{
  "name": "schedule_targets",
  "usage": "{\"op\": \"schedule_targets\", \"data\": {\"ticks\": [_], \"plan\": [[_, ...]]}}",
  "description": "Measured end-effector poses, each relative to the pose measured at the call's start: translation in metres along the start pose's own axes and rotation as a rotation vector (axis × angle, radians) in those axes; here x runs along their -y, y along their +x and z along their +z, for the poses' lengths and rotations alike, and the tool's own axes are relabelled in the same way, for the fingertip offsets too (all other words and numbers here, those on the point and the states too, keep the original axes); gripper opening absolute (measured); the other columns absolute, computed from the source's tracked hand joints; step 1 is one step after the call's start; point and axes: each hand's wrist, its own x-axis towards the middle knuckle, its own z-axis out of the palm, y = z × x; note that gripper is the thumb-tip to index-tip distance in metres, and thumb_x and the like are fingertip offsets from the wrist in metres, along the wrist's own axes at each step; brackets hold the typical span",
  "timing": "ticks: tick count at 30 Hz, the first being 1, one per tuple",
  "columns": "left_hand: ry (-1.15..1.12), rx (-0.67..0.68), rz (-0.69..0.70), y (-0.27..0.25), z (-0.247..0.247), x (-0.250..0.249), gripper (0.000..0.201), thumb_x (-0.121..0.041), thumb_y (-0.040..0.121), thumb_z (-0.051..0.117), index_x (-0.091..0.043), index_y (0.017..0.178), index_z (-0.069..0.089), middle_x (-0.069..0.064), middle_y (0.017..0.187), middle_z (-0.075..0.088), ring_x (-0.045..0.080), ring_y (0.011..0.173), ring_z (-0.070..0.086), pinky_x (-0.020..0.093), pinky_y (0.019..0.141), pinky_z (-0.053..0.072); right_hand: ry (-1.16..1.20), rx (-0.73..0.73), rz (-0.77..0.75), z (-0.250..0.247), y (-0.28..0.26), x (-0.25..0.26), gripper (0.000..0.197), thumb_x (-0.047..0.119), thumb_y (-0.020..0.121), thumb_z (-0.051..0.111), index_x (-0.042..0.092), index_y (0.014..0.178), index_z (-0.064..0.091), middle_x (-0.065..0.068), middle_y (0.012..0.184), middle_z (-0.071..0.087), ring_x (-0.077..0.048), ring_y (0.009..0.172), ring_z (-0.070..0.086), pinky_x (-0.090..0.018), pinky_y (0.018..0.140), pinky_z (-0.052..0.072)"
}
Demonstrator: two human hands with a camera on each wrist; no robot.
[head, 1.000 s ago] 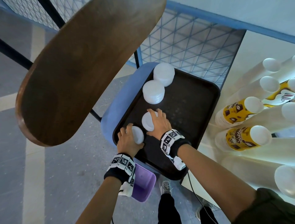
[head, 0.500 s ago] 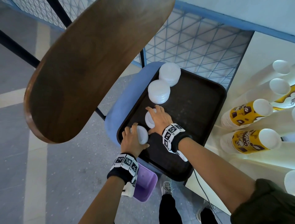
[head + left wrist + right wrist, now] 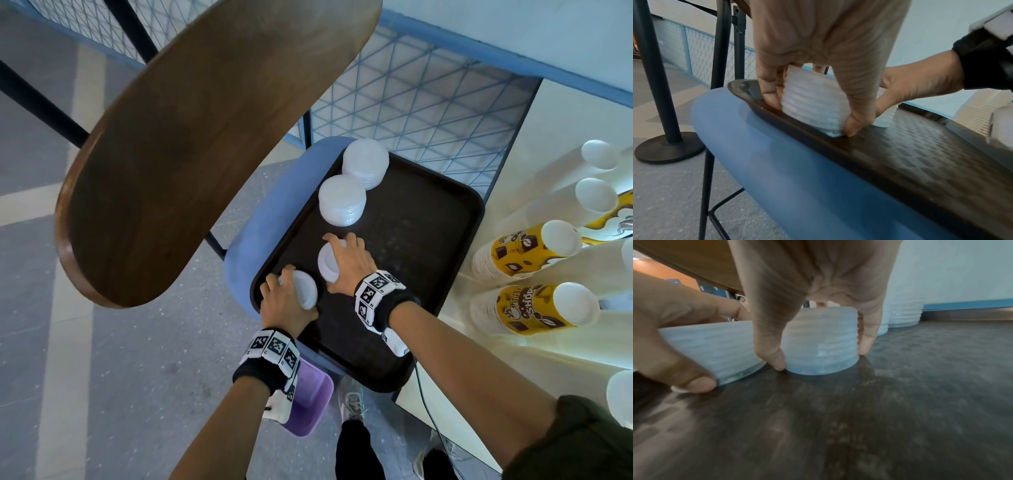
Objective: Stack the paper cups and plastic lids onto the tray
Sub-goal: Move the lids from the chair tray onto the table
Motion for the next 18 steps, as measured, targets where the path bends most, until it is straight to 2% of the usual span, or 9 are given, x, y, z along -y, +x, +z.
{"op": "schedule_targets", "data": {"ticks": [5,12,18], "plan": [[-0.003,-0.037,-0.016,-0.002,0.001,-0.001,0.086,-0.032,0.061,0.079,-0.018,0.131,0.030,0.013,0.124,0.038,0.034,0.116,0.037,0.039,0.091,0.040,0.011,-0.010,0.053,0.004,-0.010,-0.002,0.096,0.027,0.064,0.079,0.023,0.141,0.022,-0.015,0.127,0.035,-0.033,0.118,0.038,-0.042,0.091,0.044],[-0.096,-0.085,0.000,-0.006,0.004,0.004,0.089,-0.030,0.058,0.081,-0.018,0.131,0.031,0.013,0.122,0.039,0.036,0.114,0.041,0.042,0.091,0.041,0.012,-0.054,0.069,0.006,-0.017,-0.004,0.091,0.027,0.061,0.080,0.022,0.135,0.027,-0.013,0.123,0.035,-0.032,0.112,0.042,-0.043,0.088,0.045],[-0.213,-0.115,-0.009,-0.008,-0.008,0.008,0.091,-0.028,0.057,0.083,-0.017,0.131,0.031,0.016,0.125,0.040,0.038,0.116,0.043,0.046,0.096,0.041,0.194,-0.094,0.122,-0.005,-0.029,0.001,0.088,0.027,0.061,0.078,0.024,0.133,0.027,-0.012,0.124,0.034,-0.034,0.114,0.043,-0.043,0.087,0.046]]}}
